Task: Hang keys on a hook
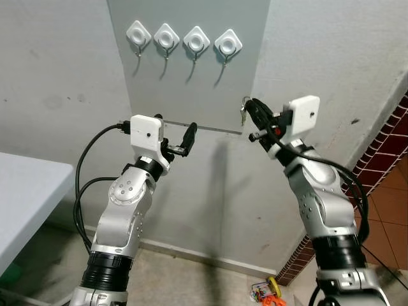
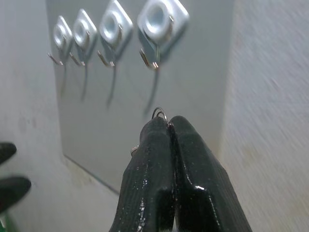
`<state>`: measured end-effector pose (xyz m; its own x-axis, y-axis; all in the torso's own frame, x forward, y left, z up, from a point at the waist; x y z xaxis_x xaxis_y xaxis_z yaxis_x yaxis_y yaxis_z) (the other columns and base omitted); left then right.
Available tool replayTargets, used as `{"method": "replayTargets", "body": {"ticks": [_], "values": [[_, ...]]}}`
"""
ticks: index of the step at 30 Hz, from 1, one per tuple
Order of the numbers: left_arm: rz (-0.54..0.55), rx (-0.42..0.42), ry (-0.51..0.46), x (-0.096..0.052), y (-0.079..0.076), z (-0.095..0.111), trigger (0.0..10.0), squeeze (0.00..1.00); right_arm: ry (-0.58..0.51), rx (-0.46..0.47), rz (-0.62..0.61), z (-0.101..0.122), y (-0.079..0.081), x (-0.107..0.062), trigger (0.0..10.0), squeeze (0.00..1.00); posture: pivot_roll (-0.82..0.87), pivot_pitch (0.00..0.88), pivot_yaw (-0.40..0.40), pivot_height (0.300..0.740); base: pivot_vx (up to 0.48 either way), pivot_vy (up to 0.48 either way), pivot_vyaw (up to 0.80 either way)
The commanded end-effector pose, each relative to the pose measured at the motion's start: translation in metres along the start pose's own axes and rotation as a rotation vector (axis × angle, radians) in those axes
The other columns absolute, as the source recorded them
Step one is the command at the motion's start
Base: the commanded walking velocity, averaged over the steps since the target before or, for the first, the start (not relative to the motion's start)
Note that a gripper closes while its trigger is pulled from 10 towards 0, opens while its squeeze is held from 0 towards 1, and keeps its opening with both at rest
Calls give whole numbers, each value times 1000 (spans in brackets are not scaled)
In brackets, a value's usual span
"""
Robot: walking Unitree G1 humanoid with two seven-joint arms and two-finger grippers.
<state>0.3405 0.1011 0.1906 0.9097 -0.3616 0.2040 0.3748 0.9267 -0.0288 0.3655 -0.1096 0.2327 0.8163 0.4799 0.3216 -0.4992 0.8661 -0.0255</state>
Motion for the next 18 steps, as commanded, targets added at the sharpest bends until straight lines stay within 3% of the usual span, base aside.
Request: {"method": "replayTargets", "body": {"ticks": [1, 18], "values": [[-19, 24, -20, 3, -5, 9, 10000, 0, -23, 10, 21, 4, 2, 8, 10000, 0, -18, 0, -4, 732, 0, 0, 0], [-21, 25, -25, 5, -10, 13, 10000, 0, -56, 67, 55, 7, 8, 36, 10000, 0, -11, 0, -7, 732, 0, 0, 0]]}}
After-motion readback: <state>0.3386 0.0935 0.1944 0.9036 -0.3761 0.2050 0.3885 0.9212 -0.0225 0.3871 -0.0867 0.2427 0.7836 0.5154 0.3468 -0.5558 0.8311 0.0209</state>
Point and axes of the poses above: a point about 5 cm out from each wrist's last joint towards the gripper, its own x axis pointing out of the wrist towards the gripper, its own z axis along the axis of the wrist's last joint, y = z × x, the point moved 2 cm from there along x, pointing out of the wrist towards the gripper, and after that the axes turned 1 degree about -x, right-handed, at the moved point
